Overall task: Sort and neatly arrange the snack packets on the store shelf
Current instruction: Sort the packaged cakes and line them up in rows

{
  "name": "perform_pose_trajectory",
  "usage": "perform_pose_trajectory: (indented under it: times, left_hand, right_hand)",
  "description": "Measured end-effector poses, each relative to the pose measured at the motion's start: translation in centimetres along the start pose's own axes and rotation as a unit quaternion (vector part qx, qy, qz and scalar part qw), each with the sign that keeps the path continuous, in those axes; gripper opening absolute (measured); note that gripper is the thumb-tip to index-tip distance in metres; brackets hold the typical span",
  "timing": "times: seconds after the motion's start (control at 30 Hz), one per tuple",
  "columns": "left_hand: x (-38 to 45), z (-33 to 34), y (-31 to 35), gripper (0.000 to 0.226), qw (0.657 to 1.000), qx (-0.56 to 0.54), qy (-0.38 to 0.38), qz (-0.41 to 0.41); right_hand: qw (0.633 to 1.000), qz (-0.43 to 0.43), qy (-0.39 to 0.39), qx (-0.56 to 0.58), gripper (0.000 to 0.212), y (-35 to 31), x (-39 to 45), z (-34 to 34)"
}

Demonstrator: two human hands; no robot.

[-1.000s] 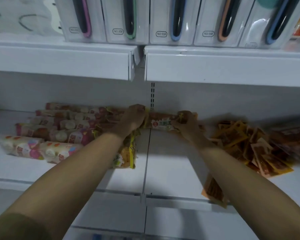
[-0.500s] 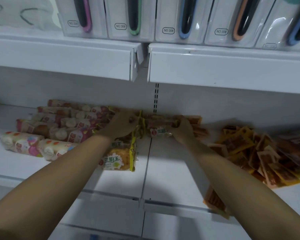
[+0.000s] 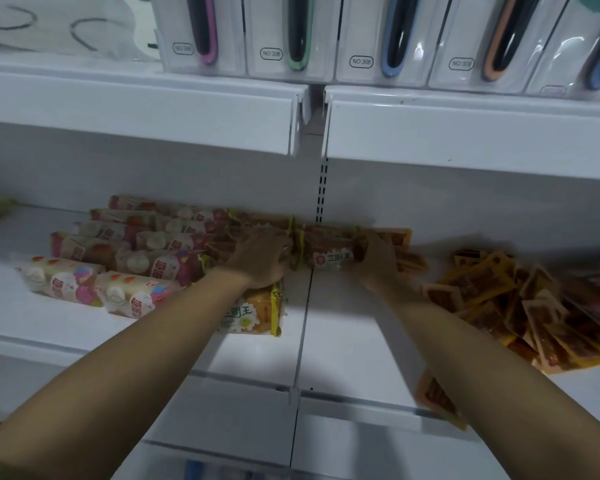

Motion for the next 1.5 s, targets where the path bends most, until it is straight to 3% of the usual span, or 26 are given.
perform_pose_trajectory:
  times: [0.13, 0.23, 0.3, 0.73, 0.9, 1.07, 1.2, 1.3, 1.4, 1.5]
  left_hand:
    - [-0.1, 0.6, -0.5, 0.017, 1.0, -0.024, -0.014, -0.002]
    - [-0.5, 1.0, -0.7, 0.045, 0.999, -0.029, -0.037, -0.019]
    - [-0.6, 0.9, -0.6, 0.052, 0.999, -0.026, -0.039, -0.022]
    - [-1.0, 0.1, -1.4, 0.05, 1.0, -0.024, 0.001, -0.013]
    - [-1.2, -0.8, -3.1, 0.049, 1.0, -0.003, 0.026, -0.016]
    - [-3.0, -4.2, -8.1, 0.069, 0.994, 0.023, 0.073, -0.073]
    - [-6.6, -7.5, -14.8, 0.08, 0.986, 0.056, 0.088, -0.127]
    - [-11.0, -10.3, -19.3, 0.066, 0.973, 0.079, 0.107, -0.189]
    - [-15.0, -12.5, -25.1, 0.068, 0.961, 0.097, 0.116, -0.231]
    - [-19.0, -13.2, -33.3, 0.059, 0.944, 0.092, 0.119, -0.295]
  right_hand:
    - [1.0, -0.003, 0.023, 0.002, 0.064, 0.1, -0.3, 0.2]
    - [1.0, -0.018, 0.013, 0.005, 0.07, -0.6, -0.6, 0.6]
    - [1.0, -0.023, -0.005, 0.002, 0.075, -1.0, -0.7, 0.6]
    - [0.998, -0.016, -0.055, -0.04, 0.105, -0.3, -1.2, 0.9]
    - [0.988, -0.074, -0.024, -0.137, 0.094, -1.9, -1.5, 0.0]
    - [0.958, -0.21, 0.009, -0.195, 0.076, -8.6, -1.3, 0.8]
    - [0.933, -0.294, -0.063, -0.199, 0.071, -17.3, -2.1, 5.6]
    - [0.918, -0.334, -0.122, -0.176, 0.07, -24.3, -3.7, 10.5]
    - [0.91, -0.343, -0.189, -0.135, 0.083, -31.1, -5.8, 15.9]
    - [0.905, -0.355, -0.206, -0.108, 0.076, -37.1, -7.3, 21.8]
Point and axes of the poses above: each hand's wrist, its own x-axis towards the middle knuckle, its own z-axis out of the palm, y = z × x, the point moved 3 cm from there along x, towards the middle knuckle, and after that the axes turned 2 degrees about y, right-handed, at the moved point
